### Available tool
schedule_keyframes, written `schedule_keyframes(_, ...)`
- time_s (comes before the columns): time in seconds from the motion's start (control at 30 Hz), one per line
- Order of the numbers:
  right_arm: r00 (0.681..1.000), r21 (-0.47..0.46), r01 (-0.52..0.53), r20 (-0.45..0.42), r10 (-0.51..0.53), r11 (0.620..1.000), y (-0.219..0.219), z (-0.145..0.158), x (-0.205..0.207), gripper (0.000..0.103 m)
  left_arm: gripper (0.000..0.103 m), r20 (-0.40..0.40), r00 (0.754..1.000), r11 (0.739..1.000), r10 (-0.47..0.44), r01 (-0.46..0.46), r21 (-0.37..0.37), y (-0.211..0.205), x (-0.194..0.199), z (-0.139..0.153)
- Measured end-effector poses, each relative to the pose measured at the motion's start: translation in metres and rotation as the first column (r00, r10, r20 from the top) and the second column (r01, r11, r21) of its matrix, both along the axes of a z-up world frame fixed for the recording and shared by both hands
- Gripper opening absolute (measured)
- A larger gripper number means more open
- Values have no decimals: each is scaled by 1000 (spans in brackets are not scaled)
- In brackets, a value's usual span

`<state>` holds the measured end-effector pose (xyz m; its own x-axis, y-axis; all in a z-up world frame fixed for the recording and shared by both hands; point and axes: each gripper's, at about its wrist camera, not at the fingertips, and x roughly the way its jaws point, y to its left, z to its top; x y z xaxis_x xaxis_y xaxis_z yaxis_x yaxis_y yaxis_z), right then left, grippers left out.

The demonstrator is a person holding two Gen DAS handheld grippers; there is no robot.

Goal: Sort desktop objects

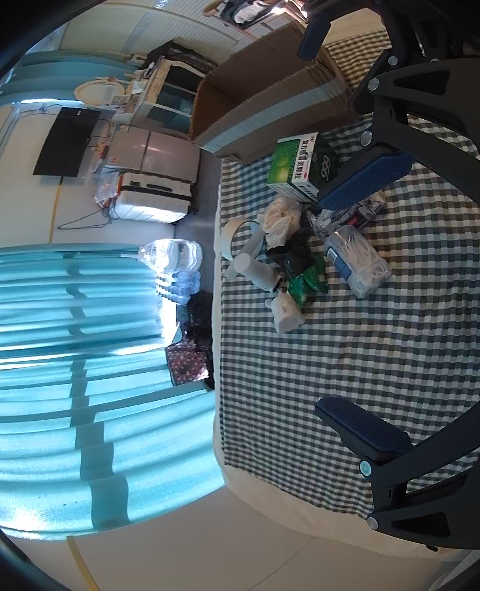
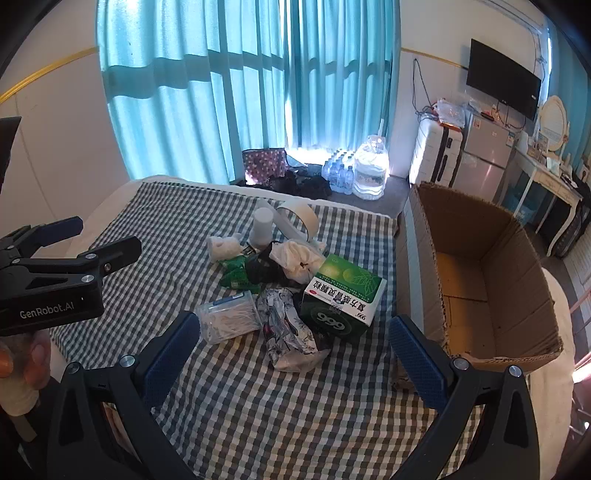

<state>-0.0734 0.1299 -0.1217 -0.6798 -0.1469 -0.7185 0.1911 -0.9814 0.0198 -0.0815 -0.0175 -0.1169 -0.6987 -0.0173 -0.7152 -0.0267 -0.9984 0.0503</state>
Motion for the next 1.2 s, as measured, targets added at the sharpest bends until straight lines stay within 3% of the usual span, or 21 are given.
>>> schedule_keyframes(0.77, 990, -34, 13, 141, -8, 999, 12, -80, -36, 103, 103, 171, 981, 996, -87, 82, 34, 10, -45, -84)
schedule_keyframes(1.03, 981, -37, -61, 184, 67, 997, 8, -105, -47, 102, 103, 243, 947, 977, -210, 213, 15, 20, -64, -108)
schedule_keyframes(1.2, 971, -16, -130, 200, 131, 991, 1, -118, -51, 92, 103, 288, 912, 951, -292, 309, -13, 29, -77, -125)
